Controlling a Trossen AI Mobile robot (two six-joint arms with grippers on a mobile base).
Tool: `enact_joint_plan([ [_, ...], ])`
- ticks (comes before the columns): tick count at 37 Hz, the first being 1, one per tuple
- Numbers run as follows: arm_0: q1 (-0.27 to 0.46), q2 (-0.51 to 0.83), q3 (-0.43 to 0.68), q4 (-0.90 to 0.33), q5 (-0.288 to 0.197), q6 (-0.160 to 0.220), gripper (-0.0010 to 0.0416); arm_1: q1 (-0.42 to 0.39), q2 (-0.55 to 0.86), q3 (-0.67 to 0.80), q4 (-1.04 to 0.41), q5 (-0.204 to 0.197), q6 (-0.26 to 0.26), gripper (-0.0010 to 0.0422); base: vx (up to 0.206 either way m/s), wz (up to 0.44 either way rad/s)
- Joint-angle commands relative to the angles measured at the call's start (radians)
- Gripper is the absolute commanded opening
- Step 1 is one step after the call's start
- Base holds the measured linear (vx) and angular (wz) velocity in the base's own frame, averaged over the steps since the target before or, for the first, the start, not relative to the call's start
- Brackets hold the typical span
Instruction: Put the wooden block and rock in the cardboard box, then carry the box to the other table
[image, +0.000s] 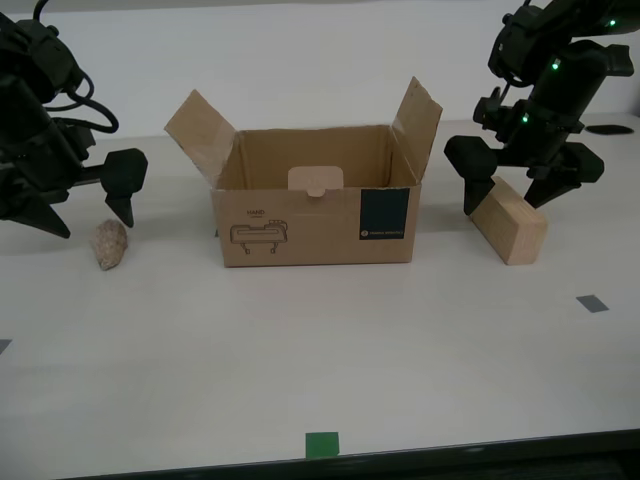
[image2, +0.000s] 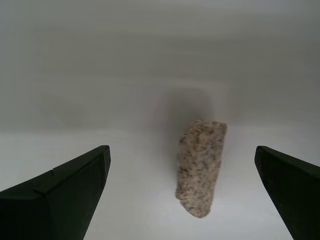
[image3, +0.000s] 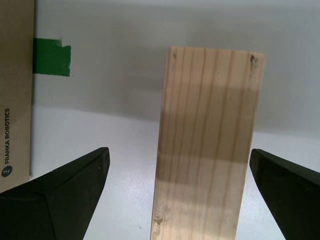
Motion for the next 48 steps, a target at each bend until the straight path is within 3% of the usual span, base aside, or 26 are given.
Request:
enact_joint_plan([
  [1,0.002,0.0,0.0,0.009,-0.002,0.003,0.0391,-0.003,0.0,-0.002,0.003,-0.034,-0.002,0.0396,0.0,0.0],
  [35,0.016,0.0,-0.001,-0.024,-0.002,-0.005,0.0391,-0.036,0.0,-0.011,0.005,-0.035,-0.005,0.0396,0.0,0.0],
  [48,0.02,0.0,-0.002,-0.034,-0.002,-0.005,0.0391,-0.079,0.001,-0.039,0.077,-0.068,-0.015,0.0396,0.0,0.0],
])
